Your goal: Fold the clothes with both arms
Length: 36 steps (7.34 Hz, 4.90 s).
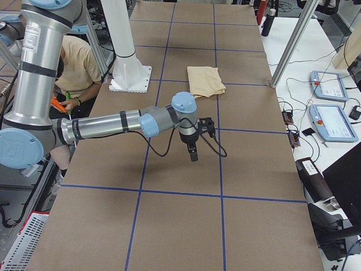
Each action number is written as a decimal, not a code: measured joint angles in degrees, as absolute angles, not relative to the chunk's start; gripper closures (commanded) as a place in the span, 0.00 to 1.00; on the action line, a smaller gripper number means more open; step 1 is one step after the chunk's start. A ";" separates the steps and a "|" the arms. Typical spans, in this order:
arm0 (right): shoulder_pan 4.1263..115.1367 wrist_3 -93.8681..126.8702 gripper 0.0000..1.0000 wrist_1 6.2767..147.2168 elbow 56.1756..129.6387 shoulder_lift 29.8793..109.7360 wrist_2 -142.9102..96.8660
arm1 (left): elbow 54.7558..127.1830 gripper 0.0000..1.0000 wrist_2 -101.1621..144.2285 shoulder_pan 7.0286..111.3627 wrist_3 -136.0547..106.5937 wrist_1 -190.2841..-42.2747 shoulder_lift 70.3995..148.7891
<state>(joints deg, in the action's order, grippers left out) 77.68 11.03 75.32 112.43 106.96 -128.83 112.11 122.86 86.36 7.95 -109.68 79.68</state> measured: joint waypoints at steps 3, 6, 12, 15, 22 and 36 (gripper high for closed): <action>86.03 7.64 0.00 74.56 105.64 111.63 -130.70 | 104.01 0.00 127.41 95.34 10.13 -109.25 77.97; 89.98 3.07 0.00 83.52 108.65 110.80 -132.11 | 104.77 0.00 128.85 96.77 10.24 -103.20 77.99; 92.28 -0.52 0.00 89.93 111.56 110.30 -132.52 | 103.20 0.00 133.52 94.31 2.47 -100.34 75.72; 92.28 -0.58 0.00 90.04 110.80 110.48 -132.44 | 103.65 0.00 134.02 88.28 3.00 -97.69 74.98; 92.28 -0.53 0.00 89.85 110.65 110.42 -131.89 | 106.33 0.00 134.28 86.79 3.46 -92.22 78.13; 92.20 -0.34 0.00 89.85 111.04 110.13 -130.12 | 107.23 0.00 133.68 93.56 10.81 -93.33 74.58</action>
<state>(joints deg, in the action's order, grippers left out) 92.20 -0.34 89.85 111.04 110.13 -130.12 107.23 133.68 93.56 10.81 -93.33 74.58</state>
